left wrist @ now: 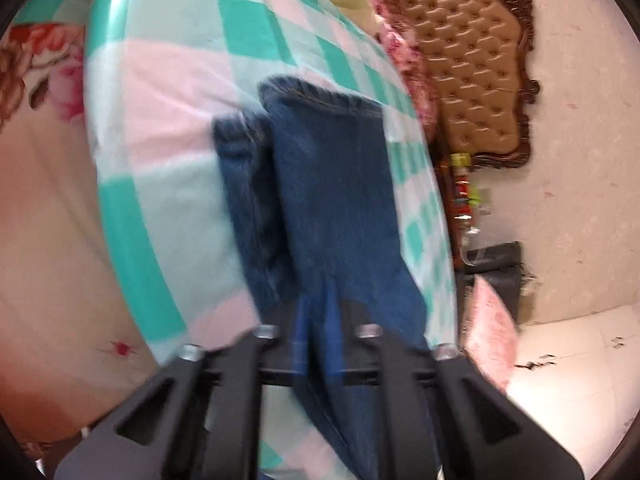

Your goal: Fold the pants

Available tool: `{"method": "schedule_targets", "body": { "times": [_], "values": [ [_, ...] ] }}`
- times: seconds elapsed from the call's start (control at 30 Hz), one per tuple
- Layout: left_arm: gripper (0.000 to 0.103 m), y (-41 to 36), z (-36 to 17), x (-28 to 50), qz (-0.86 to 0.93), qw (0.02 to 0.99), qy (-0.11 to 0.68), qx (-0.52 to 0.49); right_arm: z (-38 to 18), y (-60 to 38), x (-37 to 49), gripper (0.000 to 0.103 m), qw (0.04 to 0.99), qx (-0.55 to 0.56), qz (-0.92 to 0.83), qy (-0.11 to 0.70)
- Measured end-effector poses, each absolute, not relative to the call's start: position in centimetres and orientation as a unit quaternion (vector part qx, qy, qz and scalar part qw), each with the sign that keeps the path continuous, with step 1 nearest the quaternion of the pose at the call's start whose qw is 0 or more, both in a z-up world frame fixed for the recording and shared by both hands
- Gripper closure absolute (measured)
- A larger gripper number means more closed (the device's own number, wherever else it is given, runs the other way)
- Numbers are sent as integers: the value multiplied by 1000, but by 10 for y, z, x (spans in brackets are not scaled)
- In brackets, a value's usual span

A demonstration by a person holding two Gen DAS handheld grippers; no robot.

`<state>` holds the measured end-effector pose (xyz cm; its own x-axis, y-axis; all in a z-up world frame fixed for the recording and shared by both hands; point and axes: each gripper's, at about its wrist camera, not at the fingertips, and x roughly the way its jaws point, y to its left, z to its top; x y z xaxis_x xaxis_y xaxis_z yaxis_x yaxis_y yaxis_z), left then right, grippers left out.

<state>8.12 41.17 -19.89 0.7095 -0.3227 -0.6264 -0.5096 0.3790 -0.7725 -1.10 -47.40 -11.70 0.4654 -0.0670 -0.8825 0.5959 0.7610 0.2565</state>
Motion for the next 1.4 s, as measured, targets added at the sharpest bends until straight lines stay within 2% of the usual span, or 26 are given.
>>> {"method": "schedule_targets", "body": {
  "times": [0.13, 0.27, 0.47, 0.57, 0.67, 0.7, 0.77, 0.8, 0.83, 0.87, 0.9, 0.93, 0.97, 1.0, 1.03, 1.13, 1.23, 1.3, 1.33, 1.4],
  "values": [
    [100, 402, -168, 65, 81, 772, 366, -514, -101, -474, -11, 92, 821, 267, -202, 462],
    [101, 408, -192, 59, 92, 742, 389, -539, -101, -477, -5, 92, 818, 265, -204, 468],
    [100, 405, -179, 55, 99, 757, 376, -526, -74, -473, -14, 92, 837, 263, -193, 440],
    [100, 404, -190, 56, 113, 747, 390, -526, -93, -476, -10, 92, 825, 258, -202, 461],
    [95, 398, -177, 53, 152, 771, 387, -482, -108, -475, -13, 90, 817, 246, -216, 475],
    [83, 397, -172, 49, 170, 778, 385, -466, -108, -479, -16, 83, 818, 253, -215, 470],
    [76, 396, -159, 37, 203, 791, 375, -439, -106, -485, -24, 79, 817, 272, -207, 464],
    [74, 392, -147, 31, 222, 807, 366, -408, -103, -487, -29, 72, 814, 268, -219, 465],
    [71, 385, -137, 28, 232, 820, 358, -382, -99, -488, -33, 62, 811, 249, -251, 467],
    [60, 372, -124, 25, 241, 839, 349, -341, -93, -489, -39, 44, 810, 233, -277, 461],
    [45, 356, -112, 25, 244, 859, 337, -297, -86, -492, -47, 43, 810, 228, -297, 452],
    [38, 336, -102, 26, 239, 880, 322, -254, -82, -493, -50, 43, 809, 225, -307, 448],
    [26, 309, -91, 30, 225, 905, 304, -198, -76, -493, -51, 43, 810, 213, -323, 442],
    [20, 287, -84, 37, 207, 919, 295, -160, -68, -489, -46, 43, 819, 185, -328, 433],
    [19, 248, -78, 53, 155, 936, 297, -111, -61, -483, -36, 43, 833, 166, -313, 425],
    [19, 130, -70, 95, 6, 947, 322, -10, -48, -454, 13, 43, 873, 128, -239, 406],
    [21, 25, -64, 122, -122, 939, 322, 21, -55, -415, 79, 41, 903, 63, -161, 394],
    [44, -44, -67, 140, -199, 924, 325, 34, -70, -403, 115, 41, 906, 36, -146, 396],
    [51, -81, -71, 153, -241, 910, 336, 38, -80, -401, 132, 41, 904, 18, -146, 402],
    [76, -128, -82, 172, -288, 887, 359, 38, -100, -405, 152, 41, 890, -10, -176, 421]
  ]
}}
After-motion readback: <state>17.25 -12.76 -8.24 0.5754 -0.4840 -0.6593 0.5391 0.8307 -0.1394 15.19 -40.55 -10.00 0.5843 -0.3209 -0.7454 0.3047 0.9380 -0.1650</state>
